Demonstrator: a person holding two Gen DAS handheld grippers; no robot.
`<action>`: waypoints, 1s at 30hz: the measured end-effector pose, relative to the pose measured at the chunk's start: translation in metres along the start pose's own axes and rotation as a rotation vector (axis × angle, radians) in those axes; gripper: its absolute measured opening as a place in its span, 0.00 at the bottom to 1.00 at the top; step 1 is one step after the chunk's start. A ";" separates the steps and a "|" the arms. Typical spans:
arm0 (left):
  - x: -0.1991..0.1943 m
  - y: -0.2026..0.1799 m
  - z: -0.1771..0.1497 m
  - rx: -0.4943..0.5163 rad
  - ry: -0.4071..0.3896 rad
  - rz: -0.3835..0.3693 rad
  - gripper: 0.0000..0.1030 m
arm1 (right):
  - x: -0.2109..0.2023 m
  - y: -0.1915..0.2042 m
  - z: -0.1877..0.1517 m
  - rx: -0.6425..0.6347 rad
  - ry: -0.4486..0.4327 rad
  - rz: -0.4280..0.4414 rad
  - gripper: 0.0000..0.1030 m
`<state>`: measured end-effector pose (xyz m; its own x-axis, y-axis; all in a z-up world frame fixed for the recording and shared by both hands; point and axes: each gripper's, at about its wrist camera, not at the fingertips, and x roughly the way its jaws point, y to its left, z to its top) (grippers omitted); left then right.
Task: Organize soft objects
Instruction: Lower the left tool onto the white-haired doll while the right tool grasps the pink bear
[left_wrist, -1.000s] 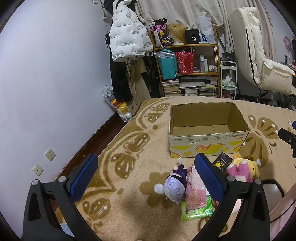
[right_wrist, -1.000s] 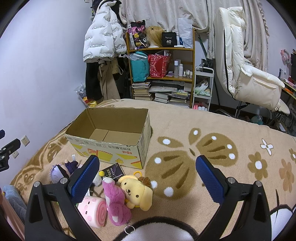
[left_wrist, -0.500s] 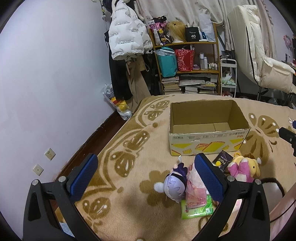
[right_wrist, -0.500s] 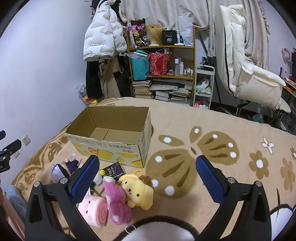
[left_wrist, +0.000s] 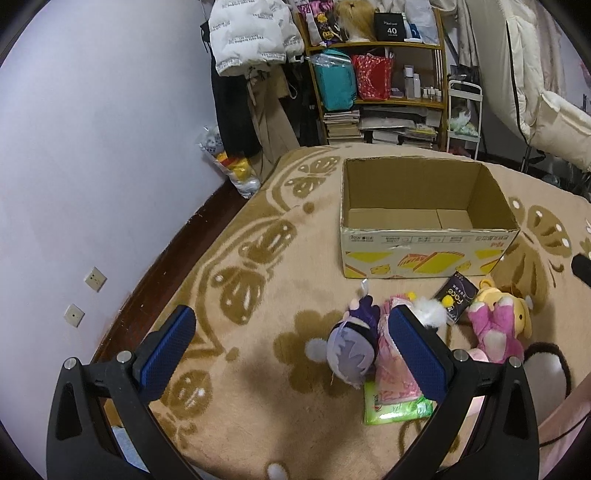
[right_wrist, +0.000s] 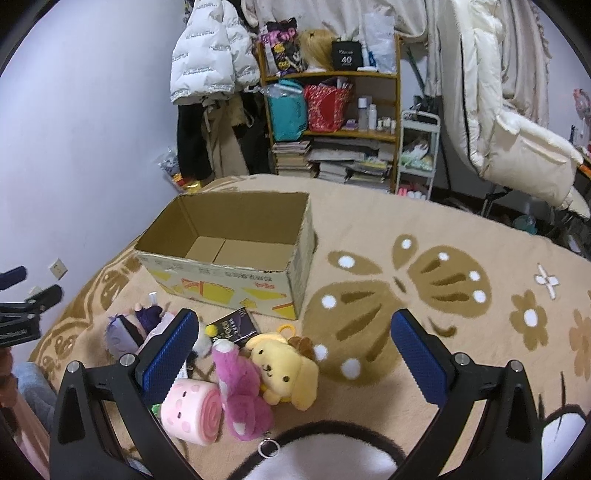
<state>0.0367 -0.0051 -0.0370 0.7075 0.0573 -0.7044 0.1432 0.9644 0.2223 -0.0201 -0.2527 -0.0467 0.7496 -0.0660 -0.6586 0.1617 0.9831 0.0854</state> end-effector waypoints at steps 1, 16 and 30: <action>0.002 -0.001 0.001 -0.001 0.005 -0.001 1.00 | 0.002 0.001 0.000 -0.001 0.008 0.010 1.00; 0.049 -0.017 0.017 0.032 0.115 -0.037 1.00 | 0.048 0.012 0.009 0.064 0.104 0.128 1.00; 0.103 -0.026 0.018 0.020 0.282 -0.082 1.00 | 0.087 0.029 0.000 0.003 0.219 0.157 1.00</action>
<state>0.1181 -0.0288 -0.1029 0.4728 0.0511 -0.8797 0.2075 0.9638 0.1676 0.0498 -0.2299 -0.1012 0.6087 0.1257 -0.7834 0.0566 0.9780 0.2009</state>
